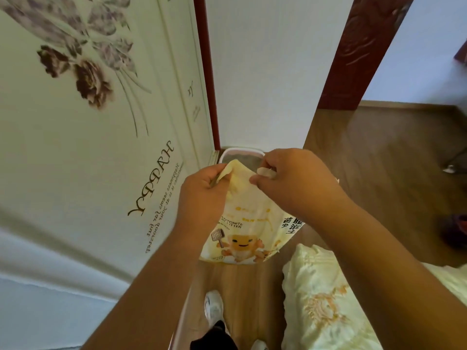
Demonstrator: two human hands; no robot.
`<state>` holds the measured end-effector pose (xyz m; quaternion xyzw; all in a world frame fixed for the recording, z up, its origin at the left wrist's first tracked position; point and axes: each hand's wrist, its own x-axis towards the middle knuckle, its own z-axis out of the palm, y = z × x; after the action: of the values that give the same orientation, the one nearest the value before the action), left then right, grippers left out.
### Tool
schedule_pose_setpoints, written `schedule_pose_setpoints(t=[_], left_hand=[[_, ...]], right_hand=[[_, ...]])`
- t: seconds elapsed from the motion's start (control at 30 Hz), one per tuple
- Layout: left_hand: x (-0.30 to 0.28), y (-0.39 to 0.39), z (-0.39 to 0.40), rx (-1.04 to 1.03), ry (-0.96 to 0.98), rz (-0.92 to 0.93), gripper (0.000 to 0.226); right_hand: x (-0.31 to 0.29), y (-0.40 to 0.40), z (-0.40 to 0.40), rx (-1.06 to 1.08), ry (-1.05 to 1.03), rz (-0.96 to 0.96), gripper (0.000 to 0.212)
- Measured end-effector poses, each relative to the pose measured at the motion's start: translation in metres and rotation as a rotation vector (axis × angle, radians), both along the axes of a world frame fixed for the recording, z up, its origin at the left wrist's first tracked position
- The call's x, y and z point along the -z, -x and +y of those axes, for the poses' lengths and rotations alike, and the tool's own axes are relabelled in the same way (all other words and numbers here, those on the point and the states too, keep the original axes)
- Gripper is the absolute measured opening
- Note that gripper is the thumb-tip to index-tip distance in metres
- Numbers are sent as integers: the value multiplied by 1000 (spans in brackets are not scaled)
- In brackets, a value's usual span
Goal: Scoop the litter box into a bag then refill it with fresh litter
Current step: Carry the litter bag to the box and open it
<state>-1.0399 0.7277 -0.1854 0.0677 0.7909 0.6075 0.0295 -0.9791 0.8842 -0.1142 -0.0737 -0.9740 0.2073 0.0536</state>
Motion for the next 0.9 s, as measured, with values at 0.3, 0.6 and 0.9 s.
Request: schedule_pose_setpoints(t=[0.3, 0.6, 0.9], left_hand=[[16, 119, 47, 102, 19, -5, 23], [49, 250, 76, 213, 93, -64, 22], [68, 352, 111, 266, 156, -47, 24]], right_hand=[[23, 109, 42, 97, 11, -30, 25], [52, 225, 67, 196, 61, -101, 21], [72, 319, 102, 258, 131, -149, 21]])
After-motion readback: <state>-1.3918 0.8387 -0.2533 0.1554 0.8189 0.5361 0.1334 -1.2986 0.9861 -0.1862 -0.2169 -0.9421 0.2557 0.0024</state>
